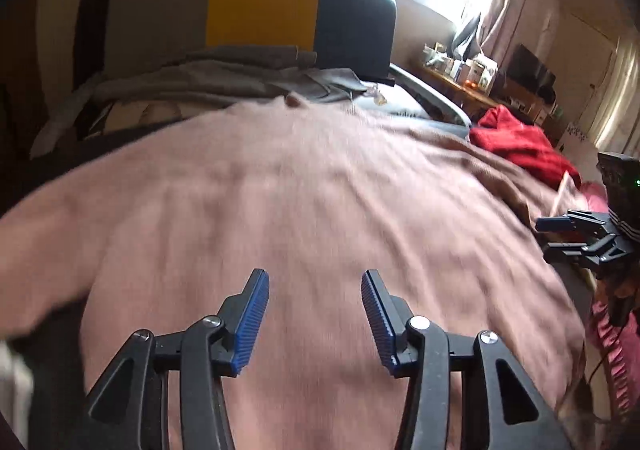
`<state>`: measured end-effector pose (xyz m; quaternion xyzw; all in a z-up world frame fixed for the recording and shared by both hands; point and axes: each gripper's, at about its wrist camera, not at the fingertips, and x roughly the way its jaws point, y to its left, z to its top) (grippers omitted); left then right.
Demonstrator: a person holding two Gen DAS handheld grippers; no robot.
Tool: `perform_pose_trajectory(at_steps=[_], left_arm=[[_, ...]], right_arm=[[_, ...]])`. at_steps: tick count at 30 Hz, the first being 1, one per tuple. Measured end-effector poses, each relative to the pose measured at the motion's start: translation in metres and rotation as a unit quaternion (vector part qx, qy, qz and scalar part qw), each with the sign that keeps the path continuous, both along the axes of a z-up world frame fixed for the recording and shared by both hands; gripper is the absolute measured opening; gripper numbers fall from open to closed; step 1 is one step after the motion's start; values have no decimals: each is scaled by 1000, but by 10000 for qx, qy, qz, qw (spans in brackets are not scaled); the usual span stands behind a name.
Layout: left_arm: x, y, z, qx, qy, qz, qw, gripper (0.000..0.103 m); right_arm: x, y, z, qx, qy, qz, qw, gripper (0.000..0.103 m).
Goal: Fold clothes
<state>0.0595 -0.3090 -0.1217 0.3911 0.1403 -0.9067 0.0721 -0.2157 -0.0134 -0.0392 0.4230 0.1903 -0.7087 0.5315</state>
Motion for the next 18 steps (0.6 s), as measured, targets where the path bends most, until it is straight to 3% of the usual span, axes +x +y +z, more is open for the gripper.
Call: perform_pose_trajectory(at_steps=[7,10,11,18], left_arm=[[80,22,-30,105,-388,204,9990,49],[103,33,-37,-246,-487,127,9984,49],[109,37,-38,-378,-495,88,9980,49],[125,38,-36,-331,-409,346,9980,51]], right_arm=[[63,65,-33,554,239,-60,9982,81],[73,85,-45,860,589,-175,9944,81],[74,94,-46,842,663,-212,9940,82],[72,135,-50,490,864,-413,9942,83]])
